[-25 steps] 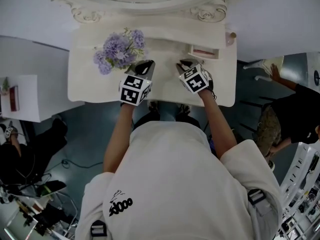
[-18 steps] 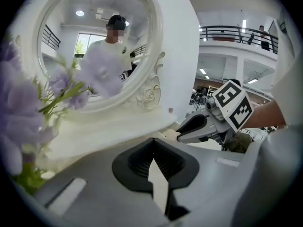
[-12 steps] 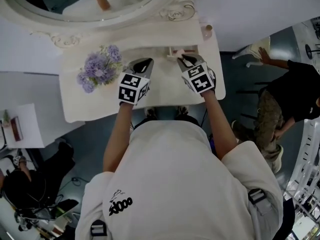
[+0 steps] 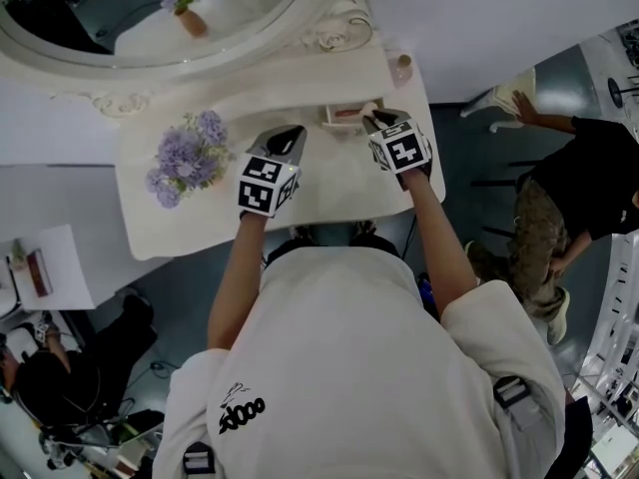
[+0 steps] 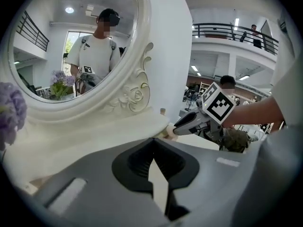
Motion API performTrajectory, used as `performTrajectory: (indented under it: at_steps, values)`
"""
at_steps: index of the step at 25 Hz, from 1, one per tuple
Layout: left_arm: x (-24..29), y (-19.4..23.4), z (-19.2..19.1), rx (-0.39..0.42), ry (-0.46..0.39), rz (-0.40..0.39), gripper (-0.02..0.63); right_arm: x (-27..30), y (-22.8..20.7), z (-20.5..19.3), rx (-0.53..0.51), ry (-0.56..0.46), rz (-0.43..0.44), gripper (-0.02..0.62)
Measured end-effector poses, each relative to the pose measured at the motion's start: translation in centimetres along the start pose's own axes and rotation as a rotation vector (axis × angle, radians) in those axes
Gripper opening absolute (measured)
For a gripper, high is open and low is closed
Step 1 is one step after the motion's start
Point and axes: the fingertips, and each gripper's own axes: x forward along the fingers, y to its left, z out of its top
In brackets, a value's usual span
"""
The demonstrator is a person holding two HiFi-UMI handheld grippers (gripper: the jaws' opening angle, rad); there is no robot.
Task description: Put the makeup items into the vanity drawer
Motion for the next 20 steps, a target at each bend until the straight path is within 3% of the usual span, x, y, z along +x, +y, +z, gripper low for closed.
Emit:
performTrajectory:
  at_steps: [7, 20]
  values:
    - [-0.3, 0.7, -0.4, -0.011, 0.008, 0.031, 0.018, 1.7, -0.6, -0.8, 0.015, 0.046, 0.007, 0.110]
    - [-1.8, 0.4, 0.1, 0.000, -0.016, 0.043, 0.018, -1.3, 0.2, 0.6, -0.024, -0.030, -0.019, 0.163]
